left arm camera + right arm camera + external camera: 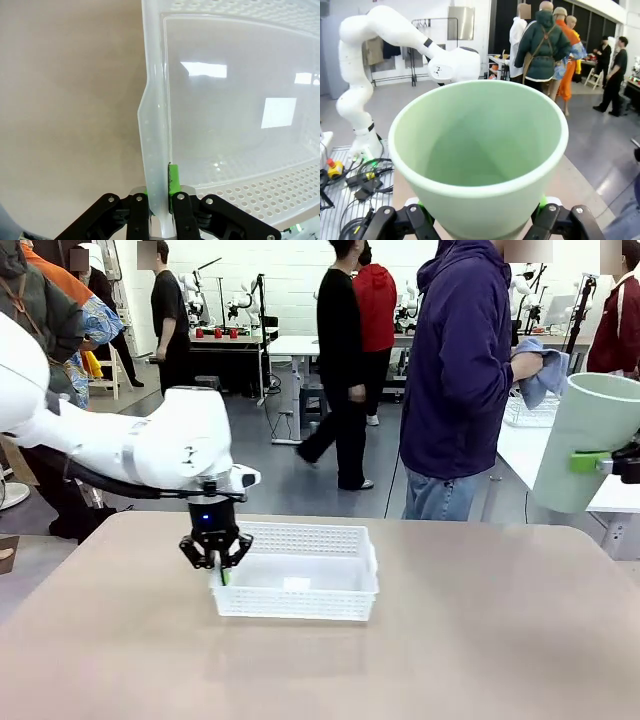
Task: Clean and organize the cups into the basket.
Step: Pick up the Organizing basket and move it to the center of the table, then pick up the Reusable plastic cup from the right side of the table and place it inside the Organizing basket.
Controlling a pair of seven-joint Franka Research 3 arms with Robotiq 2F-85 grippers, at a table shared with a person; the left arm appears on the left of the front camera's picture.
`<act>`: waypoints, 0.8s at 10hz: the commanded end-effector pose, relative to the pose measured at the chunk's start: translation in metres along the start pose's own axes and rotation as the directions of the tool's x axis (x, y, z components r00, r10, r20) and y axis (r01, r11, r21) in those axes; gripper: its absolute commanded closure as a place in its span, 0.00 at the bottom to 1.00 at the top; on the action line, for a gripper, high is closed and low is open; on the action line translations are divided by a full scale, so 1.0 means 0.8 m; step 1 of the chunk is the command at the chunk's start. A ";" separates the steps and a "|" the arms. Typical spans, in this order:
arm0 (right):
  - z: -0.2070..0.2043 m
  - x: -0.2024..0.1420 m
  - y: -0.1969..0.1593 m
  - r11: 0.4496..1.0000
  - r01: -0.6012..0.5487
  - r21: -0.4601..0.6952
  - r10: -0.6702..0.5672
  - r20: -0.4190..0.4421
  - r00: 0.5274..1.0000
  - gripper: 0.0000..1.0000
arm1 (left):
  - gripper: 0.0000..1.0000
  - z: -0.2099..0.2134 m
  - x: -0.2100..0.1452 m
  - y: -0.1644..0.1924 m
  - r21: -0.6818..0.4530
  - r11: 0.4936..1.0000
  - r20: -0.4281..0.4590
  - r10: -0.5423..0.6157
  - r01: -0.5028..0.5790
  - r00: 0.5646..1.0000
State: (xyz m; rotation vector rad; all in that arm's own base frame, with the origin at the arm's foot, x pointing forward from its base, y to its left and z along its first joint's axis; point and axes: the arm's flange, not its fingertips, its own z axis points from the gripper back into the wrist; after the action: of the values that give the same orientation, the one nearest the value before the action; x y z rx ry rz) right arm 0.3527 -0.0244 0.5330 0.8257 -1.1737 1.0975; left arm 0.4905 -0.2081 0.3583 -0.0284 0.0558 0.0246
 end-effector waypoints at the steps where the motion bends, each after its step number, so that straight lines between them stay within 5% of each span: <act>1: -0.004 -0.011 -0.006 1.000 -0.004 0.007 0.004 0.004 1.000 0.89 | 1.00 -0.001 0.005 -0.044 0.046 0.999 -0.010 -0.013 0.013 1.000; 6: -0.004 -0.011 -0.006 1.000 -0.004 0.007 0.004 0.004 1.000 0.89 | 1.00 -0.012 -0.009 -0.078 0.030 0.999 -0.015 -0.032 0.033 0.999; 7: -0.003 -0.010 -0.004 1.000 0.013 0.005 -0.013 -0.003 1.000 0.15 | 1.00 -0.012 -0.009 -0.078 0.030 0.999 -0.015 -0.032 0.033 0.999; 8: -0.012 0.003 0.002 0.999 -0.030 -0.037 0.025 -0.115 0.993 0.15 | 1.00 -0.012 -0.009 -0.078 0.030 0.999 -0.015 -0.032 0.033 0.999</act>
State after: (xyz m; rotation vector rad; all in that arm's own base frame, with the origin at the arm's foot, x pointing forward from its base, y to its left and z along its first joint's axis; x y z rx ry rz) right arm 0.3571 -0.0226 0.5258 0.7996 -1.1476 1.1034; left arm 0.4859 -0.2712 0.3492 0.0006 0.0743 -0.0062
